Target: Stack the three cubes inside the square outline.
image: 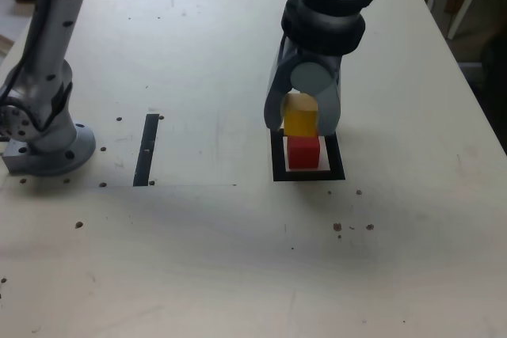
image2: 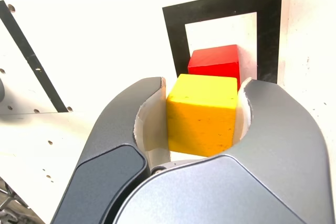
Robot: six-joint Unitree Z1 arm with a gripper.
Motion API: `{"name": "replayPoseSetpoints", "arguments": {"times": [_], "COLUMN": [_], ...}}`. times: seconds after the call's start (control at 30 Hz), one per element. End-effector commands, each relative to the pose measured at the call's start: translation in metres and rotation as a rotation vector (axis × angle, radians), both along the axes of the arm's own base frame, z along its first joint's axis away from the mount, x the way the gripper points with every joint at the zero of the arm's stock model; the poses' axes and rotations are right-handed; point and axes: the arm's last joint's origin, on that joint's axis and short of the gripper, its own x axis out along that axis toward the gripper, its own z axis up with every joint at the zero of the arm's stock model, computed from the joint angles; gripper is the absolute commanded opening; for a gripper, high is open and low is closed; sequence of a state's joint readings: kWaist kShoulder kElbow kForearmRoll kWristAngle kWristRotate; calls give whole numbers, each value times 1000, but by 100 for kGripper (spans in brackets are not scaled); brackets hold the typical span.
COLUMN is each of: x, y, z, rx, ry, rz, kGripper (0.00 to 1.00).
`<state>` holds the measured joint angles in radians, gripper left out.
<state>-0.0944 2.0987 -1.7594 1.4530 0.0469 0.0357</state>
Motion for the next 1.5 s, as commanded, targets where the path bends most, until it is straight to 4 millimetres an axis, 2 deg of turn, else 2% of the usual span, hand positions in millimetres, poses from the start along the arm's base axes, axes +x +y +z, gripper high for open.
{"name": "replayPoseSetpoints", "arguments": {"times": [0.0, 0.67, 0.73, 0.77, 0.8, 0.87, 0.93, 1.0, 1.23, 1.47], "x": [2, 7, 7, 7, 7, 7, 7, 7, 3, -15], "y": [-1, -2, -2, -2, -2, -2, -2, -2, 0, 12], "z": [-3, -12, -13, -13, -14, -15, -16, -16, -11, 14], "rx": [-3, -3, -3, -5, -6, -9, -11, -10, 6, 77], "ry": [5, 21, 21, 20, 19, 19, 19, 21, 14, -21], "rz": [1, 1, -2, -7, -9, -16, -21, -21, -24, -26], "kGripper": [31, 32, 40, 51, 58, 80, 93, 97, 99, 99]}}
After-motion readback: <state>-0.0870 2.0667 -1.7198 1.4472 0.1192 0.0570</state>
